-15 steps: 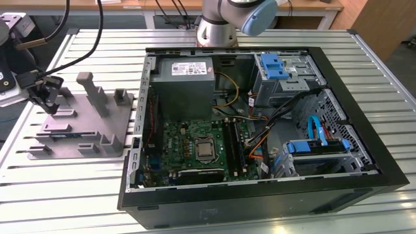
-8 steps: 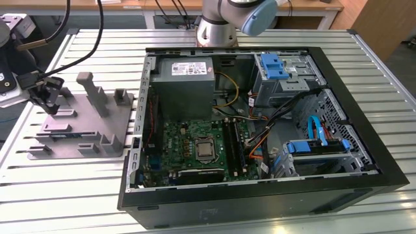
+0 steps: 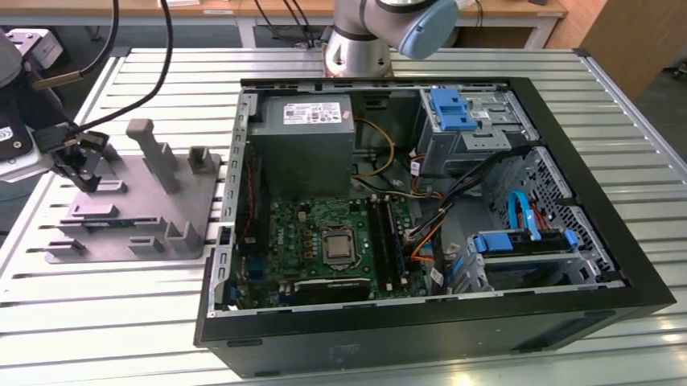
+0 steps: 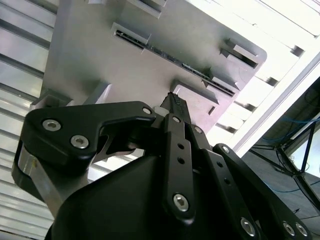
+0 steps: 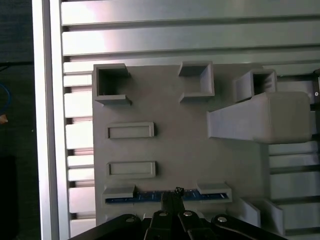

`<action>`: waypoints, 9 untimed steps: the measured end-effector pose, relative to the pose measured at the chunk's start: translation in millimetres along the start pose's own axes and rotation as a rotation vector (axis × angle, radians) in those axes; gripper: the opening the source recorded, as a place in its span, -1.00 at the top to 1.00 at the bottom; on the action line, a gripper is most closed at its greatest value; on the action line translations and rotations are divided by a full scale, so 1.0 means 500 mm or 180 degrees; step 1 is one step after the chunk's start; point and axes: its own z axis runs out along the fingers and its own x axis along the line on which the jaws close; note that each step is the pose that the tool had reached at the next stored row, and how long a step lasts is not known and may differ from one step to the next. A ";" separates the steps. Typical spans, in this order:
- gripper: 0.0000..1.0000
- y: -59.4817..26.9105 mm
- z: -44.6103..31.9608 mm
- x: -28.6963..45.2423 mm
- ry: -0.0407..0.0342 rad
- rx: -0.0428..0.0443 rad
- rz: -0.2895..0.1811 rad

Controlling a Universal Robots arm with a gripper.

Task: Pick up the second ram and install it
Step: 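Reach for the second ram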

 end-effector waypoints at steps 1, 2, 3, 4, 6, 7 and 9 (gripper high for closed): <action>0.80 0.000 0.002 0.000 0.0000 0.0000 0.0000; 0.80 0.000 0.005 0.000 0.0000 0.0000 0.0000; 0.80 0.000 0.007 0.000 0.0000 0.0000 0.0000; 0.80 0.000 0.009 0.000 0.0000 0.0000 0.0000; 0.80 -0.001 0.013 0.000 0.0000 0.0000 0.0000; 0.80 -0.001 0.015 0.000 0.0000 0.0000 0.0000; 0.80 -0.001 0.019 0.000 0.0000 0.0000 0.0000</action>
